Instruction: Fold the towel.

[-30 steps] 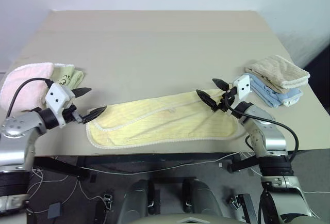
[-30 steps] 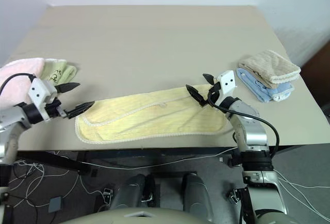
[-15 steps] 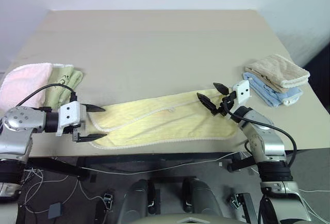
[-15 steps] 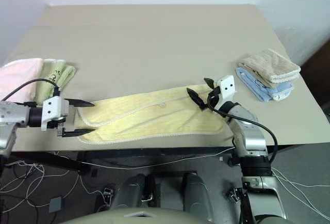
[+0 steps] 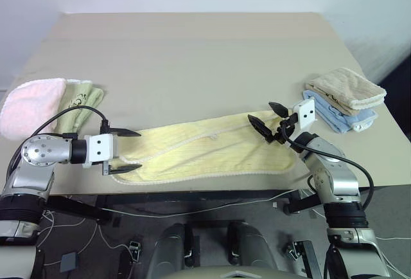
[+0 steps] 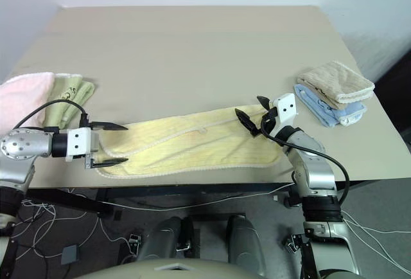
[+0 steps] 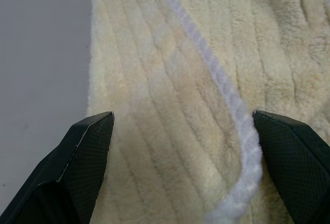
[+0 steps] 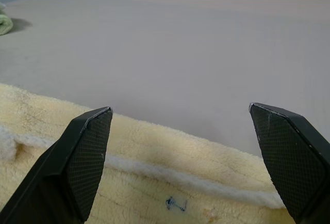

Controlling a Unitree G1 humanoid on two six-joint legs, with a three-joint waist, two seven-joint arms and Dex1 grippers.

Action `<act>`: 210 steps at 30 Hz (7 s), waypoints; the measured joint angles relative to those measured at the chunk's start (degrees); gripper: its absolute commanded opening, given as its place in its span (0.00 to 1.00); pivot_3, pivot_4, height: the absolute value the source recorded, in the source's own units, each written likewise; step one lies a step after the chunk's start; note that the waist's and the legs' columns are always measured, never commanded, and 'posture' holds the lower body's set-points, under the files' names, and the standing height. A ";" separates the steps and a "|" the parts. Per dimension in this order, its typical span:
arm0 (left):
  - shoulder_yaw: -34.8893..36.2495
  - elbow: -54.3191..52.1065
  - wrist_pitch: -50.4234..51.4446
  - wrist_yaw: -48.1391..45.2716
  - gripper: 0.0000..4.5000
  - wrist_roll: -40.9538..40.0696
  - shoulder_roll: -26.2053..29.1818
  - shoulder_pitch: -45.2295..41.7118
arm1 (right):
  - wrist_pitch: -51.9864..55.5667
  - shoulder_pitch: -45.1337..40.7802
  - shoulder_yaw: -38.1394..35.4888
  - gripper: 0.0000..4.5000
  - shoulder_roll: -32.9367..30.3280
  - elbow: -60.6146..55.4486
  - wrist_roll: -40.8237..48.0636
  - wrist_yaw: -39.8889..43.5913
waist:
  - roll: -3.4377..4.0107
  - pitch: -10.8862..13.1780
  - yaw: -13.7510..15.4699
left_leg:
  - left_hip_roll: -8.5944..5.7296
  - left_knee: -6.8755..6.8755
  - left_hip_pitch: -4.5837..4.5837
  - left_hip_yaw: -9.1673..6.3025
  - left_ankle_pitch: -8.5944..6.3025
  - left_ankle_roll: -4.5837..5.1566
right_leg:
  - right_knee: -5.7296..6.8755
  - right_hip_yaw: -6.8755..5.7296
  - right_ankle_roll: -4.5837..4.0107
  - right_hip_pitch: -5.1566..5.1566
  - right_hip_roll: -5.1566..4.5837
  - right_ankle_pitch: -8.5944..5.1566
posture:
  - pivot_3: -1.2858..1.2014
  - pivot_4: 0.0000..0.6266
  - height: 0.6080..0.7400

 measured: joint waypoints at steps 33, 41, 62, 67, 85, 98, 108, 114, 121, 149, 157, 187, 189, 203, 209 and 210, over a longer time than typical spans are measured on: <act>4.82 -5.55 15.03 4.90 0.01 -9.59 -2.29 2.16 | -12.33 -6.11 6.29 1.00 -19.49 8.29 -17.42 5.51 | 0.02 0.02 -0.16 | 0.03 0.06 0.00 0.03 0.01 0.01 | 0.00 0.00 0.03 0.03 0.10 -0.01 | 0.52 0.24 1.00; 5.92 -6.21 15.37 6.44 0.01 -9.58 -3.32 3.42 | -23.92 -9.97 11.81 1.00 -21.33 18.95 -27.12 4.53 | 0.02 0.02 -0.13 | 0.03 0.08 0.00 0.04 0.01 -0.01 | 0.00 0.00 0.03 0.04 0.10 -0.01 | 0.52 0.24 1.00; 5.95 -6.69 15.35 9.21 0.00 -9.46 -4.33 4.06 | -34.99 -14.04 15.93 0.01 -21.09 28.73 -34.24 -1.09 | 0.02 0.02 -0.16 | 0.04 0.09 0.03 0.04 0.02 -0.02 | 0.00 0.00 0.03 0.09 0.11 -0.01 | 0.52 0.24 1.00; 5.99 -6.62 15.35 10.26 0.00 -9.43 -4.48 4.33 | -35.13 -14.18 15.94 0.01 -21.10 29.37 -34.88 -1.67 | 0.02 0.02 -0.14 | 0.03 0.10 0.03 0.04 0.02 -0.02 | 0.00 0.00 0.03 0.09 0.11 -0.01 | 0.52 0.24 1.00; 12.53 17.95 9.18 47.49 0.00 -1.08 -9.88 -32.00 | -38.01 -35.20 9.39 0.01 -20.21 31.38 -29.07 -11.17 | -0.01 0.04 -0.21 | 0.03 0.10 0.03 0.23 0.05 -0.01 | -0.04 -0.02 0.12 0.21 0.16 -0.03 | 0.52 0.24 1.00; 17.35 -8.52 32.19 13.47 0.00 -21.94 -1.82 8.67 | -8.61 3.17 4.99 0.01 -32.82 -4.83 -1.51 22.03 | 0.00 0.05 0.07 | 0.05 0.13 0.39 -0.05 -0.27 0.13 | 0.00 0.01 0.02 0.40 -0.05 -0.10 | 0.52 0.24 1.00; 21.91 -16.67 42.46 4.46 0.00 -25.89 2.99 21.60 | -0.05 8.81 0.37 0.01 -38.68 -11.51 2.96 30.41 | 0.04 0.04 0.14 | 0.05 0.05 0.37 -0.11 -0.32 0.11 | -0.11 0.03 -0.24 0.11 -0.22 -0.15 | 0.52 0.24 1.00; 19.50 -10.66 36.88 13.06 0.00 -18.96 -0.39 8.31 | -6.64 -7.47 5.49 0.01 -31.50 -0.16 -7.36 22.67 | 0.08 0.02 0.18 | 0.01 0.03 0.35 -0.07 -0.17 -0.14 | -0.08 0.03 -0.26 0.06 -0.19 -0.11 | 0.52 0.24 1.00; 11.92 7.69 26.10 23.25 0.00 -6.58 -5.13 -5.52 | -16.10 -18.63 13.46 0.01 -21.67 19.56 -18.92 13.67 | 0.05 0.03 -0.16 | -0.03 0.05 0.13 0.16 -0.01 0.02 | -0.06 0.03 -0.02 0.13 0.00 0.01 | 0.52 0.24 1.00; 15.92 6.79 24.93 34.67 0.92 -8.12 -11.63 -7.03 | -4.72 -8.16 0.62 0.99 -15.42 8.89 -8.89 3.14 | 0.03 0.01 0.06 | 0.03 0.15 0.19 0.04 0.00 0.02 | -0.01 0.02 0.03 0.29 0.04 0.01 | 0.52 0.24 1.00; 14.95 -9.35 28.89 28.02 0.92 -14.17 -14.47 -0.59 | 32.33 2.68 -10.01 0.99 -5.64 -10.28 16.16 -5.85 | 0.04 -0.01 0.07 | 0.02 0.12 0.30 0.01 -0.02 0.03 | 0.02 0.03 0.01 0.35 -0.03 0.00 | 0.52 0.24 1.00; 5.77 -23.49 33.60 22.57 0.92 -16.95 -22.27 6.60 | 43.23 -15.21 -30.84 0.56 16.29 9.49 43.27 -46.01 | 0.00 -0.23 -1.57 | 0.13 0.04 0.38 0.03 -0.09 0.14 | -0.01 0.07 -0.01 0.40 0.20 0.00 | 0.52 0.24 1.00; 5.77 -23.49 33.59 22.79 0.92 -16.95 -22.28 6.75 | 42.54 -15.21 -30.85 0.41 16.26 10.22 43.26 -46.24 | 0.00 -0.22 -1.57 | 0.13 0.04 0.38 0.03 -0.09 0.14 | -0.01 0.07 -0.01 0.39 0.20 0.00 | 0.52 0.24 1.00; 5.55 -23.35 32.77 22.76 0.92 -16.40 -23.44 6.58 | 39.25 -15.44 -30.55 0.00 14.69 9.74 45.14 -46.59 | -0.03 -0.31 -1.03 | 0.07 0.03 0.36 0.02 -0.18 0.29 | -0.03 0.06 -0.01 0.40 0.11 0.00 | 0.52 0.24 1.00; 5.32 -22.77 32.47 22.56 0.92 -15.74 -23.56 6.54 | 38.78 -14.29 -32.19 0.00 7.58 9.90 44.49 -46.91 | 0.06 -0.27 0.10 | -0.02 0.04 0.30 0.04 -0.22 0.35 | -0.05 0.06 -0.01 0.34 -0.05 0.00 | 0.52 0.24 1.00; 5.31 -22.77 32.40 22.54 0.92 -15.74 -23.60 6.54 | 38.74 -14.28 -32.41 0.00 6.30 9.91 44.41 -46.74 | 0.10 -0.25 0.08 | -0.02 0.03 0.30 0.04 -0.22 0.36 | -0.06 0.06 -0.01 0.33 -0.05 0.00 | 0.52 0.24 1.00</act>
